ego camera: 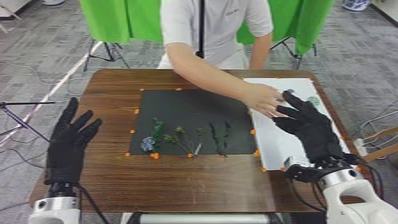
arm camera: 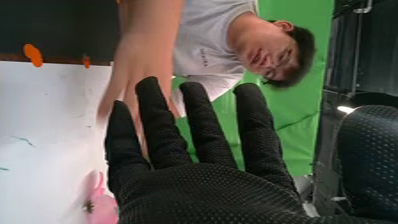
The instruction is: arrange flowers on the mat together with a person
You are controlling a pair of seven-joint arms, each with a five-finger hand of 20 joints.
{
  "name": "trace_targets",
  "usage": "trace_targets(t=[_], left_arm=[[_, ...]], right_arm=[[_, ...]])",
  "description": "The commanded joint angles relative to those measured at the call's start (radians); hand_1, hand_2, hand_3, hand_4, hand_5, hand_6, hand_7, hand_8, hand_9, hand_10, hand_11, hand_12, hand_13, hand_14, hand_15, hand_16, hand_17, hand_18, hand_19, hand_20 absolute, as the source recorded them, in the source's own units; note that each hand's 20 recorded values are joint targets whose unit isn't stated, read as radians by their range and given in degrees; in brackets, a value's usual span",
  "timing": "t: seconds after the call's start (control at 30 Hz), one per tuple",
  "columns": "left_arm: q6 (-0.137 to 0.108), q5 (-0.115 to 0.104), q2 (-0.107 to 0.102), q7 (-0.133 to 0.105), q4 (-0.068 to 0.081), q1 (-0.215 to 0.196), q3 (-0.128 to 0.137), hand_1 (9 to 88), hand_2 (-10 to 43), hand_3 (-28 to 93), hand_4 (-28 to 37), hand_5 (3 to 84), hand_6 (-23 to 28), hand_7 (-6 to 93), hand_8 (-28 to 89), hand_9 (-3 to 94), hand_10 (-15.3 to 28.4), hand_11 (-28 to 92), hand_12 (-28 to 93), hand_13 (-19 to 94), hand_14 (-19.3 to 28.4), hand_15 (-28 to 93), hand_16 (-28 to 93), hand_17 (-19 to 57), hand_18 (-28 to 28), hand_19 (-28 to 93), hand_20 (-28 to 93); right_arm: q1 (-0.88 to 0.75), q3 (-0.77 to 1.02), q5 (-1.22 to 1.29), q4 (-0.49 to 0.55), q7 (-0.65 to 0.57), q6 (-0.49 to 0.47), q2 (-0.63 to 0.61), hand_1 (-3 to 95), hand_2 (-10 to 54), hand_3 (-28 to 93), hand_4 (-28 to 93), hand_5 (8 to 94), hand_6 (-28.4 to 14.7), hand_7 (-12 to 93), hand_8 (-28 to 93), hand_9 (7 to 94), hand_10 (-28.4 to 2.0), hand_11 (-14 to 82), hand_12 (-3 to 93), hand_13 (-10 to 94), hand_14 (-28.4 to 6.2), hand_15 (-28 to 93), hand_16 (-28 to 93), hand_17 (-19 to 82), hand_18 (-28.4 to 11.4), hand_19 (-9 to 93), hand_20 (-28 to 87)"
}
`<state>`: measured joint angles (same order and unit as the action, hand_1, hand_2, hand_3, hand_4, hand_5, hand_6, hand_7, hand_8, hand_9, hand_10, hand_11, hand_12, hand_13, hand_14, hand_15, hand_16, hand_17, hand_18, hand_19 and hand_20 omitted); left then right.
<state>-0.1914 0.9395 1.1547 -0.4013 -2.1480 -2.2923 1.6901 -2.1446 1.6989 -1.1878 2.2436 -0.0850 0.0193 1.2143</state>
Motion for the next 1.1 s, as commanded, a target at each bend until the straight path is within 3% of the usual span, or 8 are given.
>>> trace_targets(t=[0.03, 0.43, 0.7, 0.9, 1.1], left_arm=[[0.010, -0.005, 0.001, 0.008, 0.001, -0.008, -0.004, 17.0, 2.6, 75, -28.3, 24.1, -5.2, 12.5, -10, 28.8, 11.9, 9, 14, 25, 18.6, 22, 1, -9.2, 26.7, 46, 4], [0.033, -0.019, 0.015, 0.042, 0.003, -0.007, -0.003, 17.1, 2.9, 74, -28.3, 23.0, -5.2, 12.3, -10, 28.1, 11.8, 8, 14, 25, 18.5, 21, 1, -8.8, 27.5, 47, 3], [0.040, -0.014, 0.026, 0.052, 0.002, -0.005, 0.000, 17.3, 3.1, 74, -28.3, 22.9, -5.1, 12.1, -10, 28.0, 11.8, 8, 14, 24, 18.7, 21, 1, -9.1, 27.6, 47, 2], [0.030, -0.020, 0.018, 0.041, 0.004, 0.002, -0.009, 17.4, 3.3, 74, -28.3, 22.9, -5.0, 12.2, -10, 28.0, 11.9, 8, 15, 24, 18.7, 21, 1, -9.2, 27.4, 47, 2], [0.031, -0.021, 0.024, 0.051, 0.007, 0.002, -0.007, 17.6, 3.4, 74, -28.3, 22.9, -5.0, 12.3, -10, 28.1, 12.0, 8, 15, 25, 18.8, 22, 1, -9.2, 27.2, 47, 2]], right_arm=[[0.003, 0.006, -0.023, -0.004, 0.013, -0.010, -0.002, 7.4, 16.2, 69, -26, 34.3, 2.3, 6, -8, 36.3, -17.2, 4.5, 18.7, 27, -21.8, 19, 28, -3, -23.9, 34, 23], [0.005, 0.002, -0.040, -0.002, -0.012, -0.048, 0.001, 8.0, 15.5, 68, -26, 35.7, 2.4, 6, -8, 36.5, -17.2, 4.7, 18.6, 27, -21.5, 19, 28, -3, -23.6, 33, 23], [0.001, -0.002, -0.033, -0.001, -0.016, -0.038, 0.000, 8.2, 15.2, 68, -26, 36.0, 2.4, 6, -8, 36.6, -17.3, 4.7, 18.6, 27, -21.6, 19, 28, -3, -23.6, 33, 23], [0.013, -0.003, -0.037, -0.005, -0.015, -0.045, -0.002, 8.2, 15.1, 69, -26, 36.0, 2.4, 6, -8, 36.7, -17.3, 4.7, 18.6, 27, -21.5, 20, 28, -3, -23.6, 33, 23], [0.012, -0.003, -0.032, -0.006, -0.015, -0.041, -0.004, 8.5, 15.0, 68, -26, 36.1, 2.4, 6, -8, 36.9, -17.2, 4.8, 18.6, 28, -21.5, 21, 28, -3, -23.6, 33, 23]])
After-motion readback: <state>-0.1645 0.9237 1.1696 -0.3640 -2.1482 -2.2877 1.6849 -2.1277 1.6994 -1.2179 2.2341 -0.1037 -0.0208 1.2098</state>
